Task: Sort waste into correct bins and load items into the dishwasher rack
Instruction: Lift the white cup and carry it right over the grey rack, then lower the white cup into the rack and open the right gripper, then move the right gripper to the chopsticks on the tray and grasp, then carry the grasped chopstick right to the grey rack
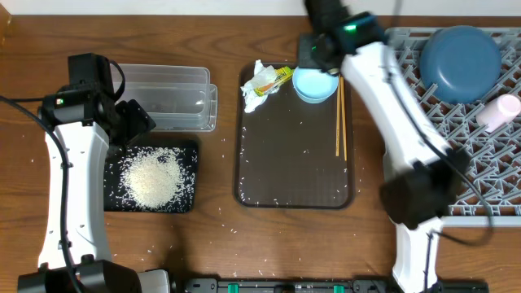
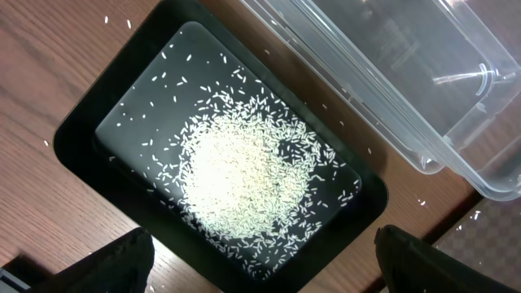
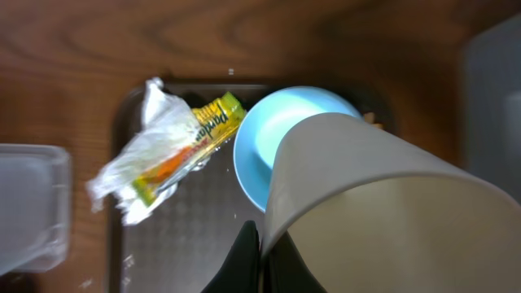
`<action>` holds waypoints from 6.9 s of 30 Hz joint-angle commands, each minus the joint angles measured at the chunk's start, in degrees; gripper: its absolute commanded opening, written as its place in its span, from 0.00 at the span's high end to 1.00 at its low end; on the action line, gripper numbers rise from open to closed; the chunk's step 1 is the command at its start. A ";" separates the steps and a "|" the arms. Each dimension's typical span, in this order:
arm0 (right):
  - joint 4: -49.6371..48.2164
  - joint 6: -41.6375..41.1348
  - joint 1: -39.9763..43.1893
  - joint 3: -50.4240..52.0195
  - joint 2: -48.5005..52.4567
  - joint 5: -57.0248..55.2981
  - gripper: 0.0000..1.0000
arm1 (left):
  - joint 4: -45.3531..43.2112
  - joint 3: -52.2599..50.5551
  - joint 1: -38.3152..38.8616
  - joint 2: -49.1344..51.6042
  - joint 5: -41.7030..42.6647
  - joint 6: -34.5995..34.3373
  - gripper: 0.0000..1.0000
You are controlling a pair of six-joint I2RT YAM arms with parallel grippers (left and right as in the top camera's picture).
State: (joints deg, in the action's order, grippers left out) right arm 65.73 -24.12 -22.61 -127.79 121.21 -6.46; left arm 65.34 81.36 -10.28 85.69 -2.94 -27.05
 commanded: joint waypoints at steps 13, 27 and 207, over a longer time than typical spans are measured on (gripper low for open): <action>20.96 21.49 31.61 -1.31 -13.25 28.09 0.99 | 0.00 -0.13 -0.09 -0.83 -0.04 -0.28 0.10; 26.88 47.25 55.80 13.16 -13.20 60.22 0.99 | 0.00 -0.13 -0.09 -0.83 -0.04 -0.28 0.10; -22.08 -0.20 8.24 41.90 -13.46 7.21 0.99 | 0.00 -0.13 -0.09 -0.83 -0.04 -0.28 0.10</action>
State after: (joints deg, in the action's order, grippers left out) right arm 42.98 -26.13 -17.08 -81.69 115.22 -0.58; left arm 65.34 81.34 -10.28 85.69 -2.94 -27.05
